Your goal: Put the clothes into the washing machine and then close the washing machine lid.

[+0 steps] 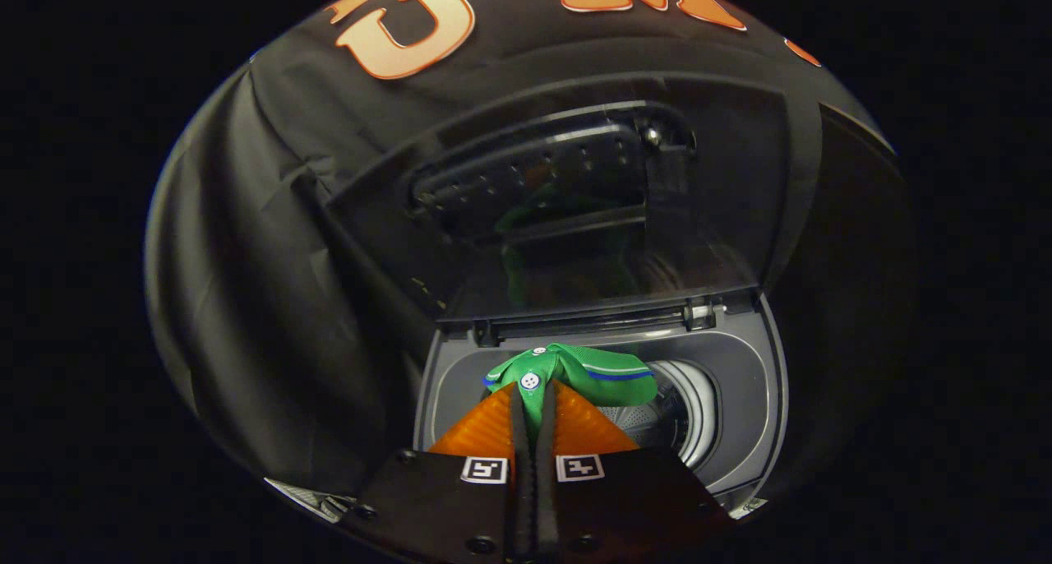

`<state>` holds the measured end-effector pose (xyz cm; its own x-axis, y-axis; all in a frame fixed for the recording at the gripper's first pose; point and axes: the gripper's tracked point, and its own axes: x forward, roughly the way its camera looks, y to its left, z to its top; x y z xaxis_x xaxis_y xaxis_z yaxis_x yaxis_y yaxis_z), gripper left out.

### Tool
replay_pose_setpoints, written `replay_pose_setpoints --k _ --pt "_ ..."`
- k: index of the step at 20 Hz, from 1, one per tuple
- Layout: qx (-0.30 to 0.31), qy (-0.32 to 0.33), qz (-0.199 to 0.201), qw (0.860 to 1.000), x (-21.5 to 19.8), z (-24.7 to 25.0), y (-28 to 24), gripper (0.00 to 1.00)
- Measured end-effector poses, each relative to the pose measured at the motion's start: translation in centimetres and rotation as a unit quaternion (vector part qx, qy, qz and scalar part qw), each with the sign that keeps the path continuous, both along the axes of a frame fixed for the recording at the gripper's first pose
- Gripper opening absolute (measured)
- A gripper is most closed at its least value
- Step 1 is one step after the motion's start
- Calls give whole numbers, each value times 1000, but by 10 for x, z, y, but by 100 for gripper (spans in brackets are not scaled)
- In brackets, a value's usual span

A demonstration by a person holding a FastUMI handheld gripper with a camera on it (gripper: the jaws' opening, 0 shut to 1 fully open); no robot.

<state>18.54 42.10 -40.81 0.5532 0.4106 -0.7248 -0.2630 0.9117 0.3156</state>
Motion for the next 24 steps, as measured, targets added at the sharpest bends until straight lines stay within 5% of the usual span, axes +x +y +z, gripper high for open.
replay_pose_setpoints --k 11,24 --pt "-55 37 -35 997 19 -103 -12 8" --pt "-104 65 -26 992 6 -142 -21 9"
